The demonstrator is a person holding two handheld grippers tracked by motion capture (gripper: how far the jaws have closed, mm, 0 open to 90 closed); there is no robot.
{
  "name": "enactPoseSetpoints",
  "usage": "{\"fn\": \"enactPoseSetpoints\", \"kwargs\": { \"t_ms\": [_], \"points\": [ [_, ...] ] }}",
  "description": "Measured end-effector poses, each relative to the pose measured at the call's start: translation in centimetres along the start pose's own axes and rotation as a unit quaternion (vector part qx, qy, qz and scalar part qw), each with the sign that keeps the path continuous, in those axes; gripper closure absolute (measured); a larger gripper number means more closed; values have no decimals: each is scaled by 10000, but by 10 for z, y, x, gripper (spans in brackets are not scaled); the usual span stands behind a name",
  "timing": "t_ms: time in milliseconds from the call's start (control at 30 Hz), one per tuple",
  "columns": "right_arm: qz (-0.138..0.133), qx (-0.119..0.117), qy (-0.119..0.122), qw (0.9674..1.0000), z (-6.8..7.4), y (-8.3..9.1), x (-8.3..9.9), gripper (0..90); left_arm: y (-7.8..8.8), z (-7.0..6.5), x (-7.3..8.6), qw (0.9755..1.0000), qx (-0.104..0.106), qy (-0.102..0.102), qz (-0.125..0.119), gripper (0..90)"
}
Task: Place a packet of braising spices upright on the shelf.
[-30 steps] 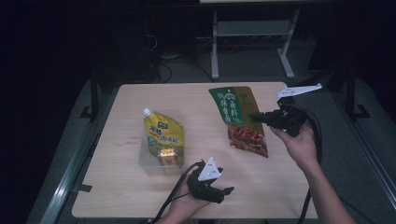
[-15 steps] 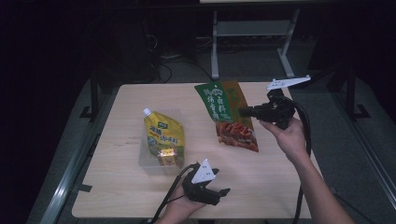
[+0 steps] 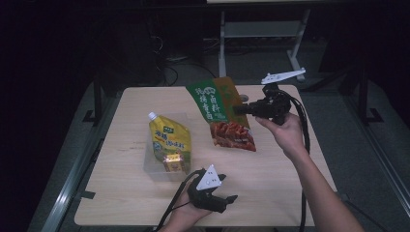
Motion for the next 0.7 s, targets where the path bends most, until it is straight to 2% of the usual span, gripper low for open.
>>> {"fn": "enactPoseSetpoints", "kwargs": {
  "t_ms": [200,300,600,633,700],
  "points": [
    [-47,-192,18,9998,-2,-12,-12,900,1,2,0,9999,-22,-98,13,261],
    [-65,-272,47,9996,-3,-19,-17,900,1,1,1,10000,5,9,-32,259],
    [-56,-499,122,9987,-5,-45,-34,900,1,-2,2,10000,73,-13,-33,256],
    [-63,-529,104,9985,-5,-48,-36,900,2,-1,2,9999,76,-77,-15,256],
    [-63,-565,104,9983,-6,-55,-39,900,2,-2,3,9999,84,-43,-42,256]
  ]
}}
Point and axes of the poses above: each handheld gripper's, and its own axes: y roughly backward along the jaws, x roughly out of its underside, z roughly to its left, the point moved 1 cm from there along -y, roughly forward along the jaws, and after that the axes turned 10 degrees about -x, right-handed, at the moved point
